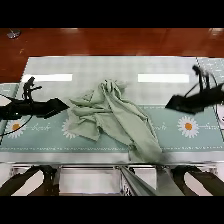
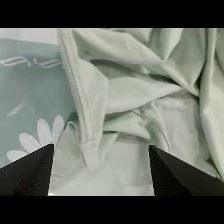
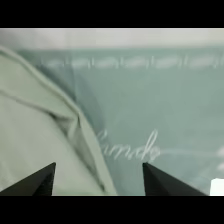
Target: Fold the shirts.
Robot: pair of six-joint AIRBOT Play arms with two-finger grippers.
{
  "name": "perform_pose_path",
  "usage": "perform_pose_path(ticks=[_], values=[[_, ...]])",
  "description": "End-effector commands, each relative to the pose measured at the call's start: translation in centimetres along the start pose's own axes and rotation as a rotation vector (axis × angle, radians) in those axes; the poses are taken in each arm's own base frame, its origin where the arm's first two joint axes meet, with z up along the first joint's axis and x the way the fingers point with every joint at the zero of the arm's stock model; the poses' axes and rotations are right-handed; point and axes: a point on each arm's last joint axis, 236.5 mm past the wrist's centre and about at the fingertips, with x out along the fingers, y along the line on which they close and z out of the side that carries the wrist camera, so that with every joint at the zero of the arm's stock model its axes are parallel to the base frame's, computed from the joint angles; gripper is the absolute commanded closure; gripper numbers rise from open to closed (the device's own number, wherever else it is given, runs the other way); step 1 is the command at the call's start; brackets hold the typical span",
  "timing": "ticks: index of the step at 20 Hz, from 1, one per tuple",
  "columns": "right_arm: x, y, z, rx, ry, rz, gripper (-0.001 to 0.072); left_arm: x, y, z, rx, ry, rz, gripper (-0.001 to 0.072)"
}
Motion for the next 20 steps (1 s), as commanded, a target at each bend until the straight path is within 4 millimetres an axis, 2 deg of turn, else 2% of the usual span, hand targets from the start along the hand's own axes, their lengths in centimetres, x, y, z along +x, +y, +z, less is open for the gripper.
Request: perform_pose_path(ticks=[1, 2, 4, 5, 6, 7, 10, 12, 13, 18, 20], values=[[4.1, -0.7, -9.9, 0.113, 0.106, 0.081, 0.0095, 3.3, 0.9, -1.2, -0.043, 0.089, 0.001, 0.0006], [4.7, -0.9, -12.4, 0.12, 0.177, 0.081, 0.0095, 4.4, 0.6, -1.9, -0.051, 0.124, -0.014, 0.0006], [5.3, -0.7, -16.0, 0.139, 0.306, 0.103, 0.0094, 6.3, -0.6, -2.4, -0.032, 0.156, -0.062, 0.0011], [5.4, -0.7, -17.0, 0.137, 0.343, 0.109, 0.0095, 6.9, -1.0, -2.3, -0.035, 0.158, -0.077, 0.0089], [5.3, -0.7, -17.8, 0.133, 0.374, 0.11, 0.0094, 7.1, -1.3, -2.2, -0.032, 0.159, -0.084, 0.0425], [5.2, -0.7, -18.3, 0.122, 0.395, 0.114, 0.0094, 7.1, -1.6, -2.0, -0.017, 0.155, -0.089, 0.0673], [5.0, -0.4, -19.1, 0.116, 0.428, 0.127, 0.0095, 6.9, -2.0, -1.5, 0.01, 0.147, -0.097, 0.0687], [5.7, 1.2, -20.3, 0.092, 0.47, 0.172, 0.0094, 6.9, -2.0, -1.4, 0.01, 0.146, -0.097, 0.0686], [6.4, 2.0, -20.9, 0.072, 0.486, 0.181, 0.0094, 6.9, -2.0, -1.4, 0.01, 0.147, -0.097, 0.0686], [10.5, 5.9, -21.0, 0.024, 0.474, 0.199, 0.0095, 6.9, -2.0, -1.4, 0.01, 0.147, -0.097, 0.0686], [12.2, 7.4, -19.8, 0.037, 0.432, 0.223, 0.0095, 6.9, -2.0, -1.4, 0.01, 0.147, -0.097, 0.0686]])
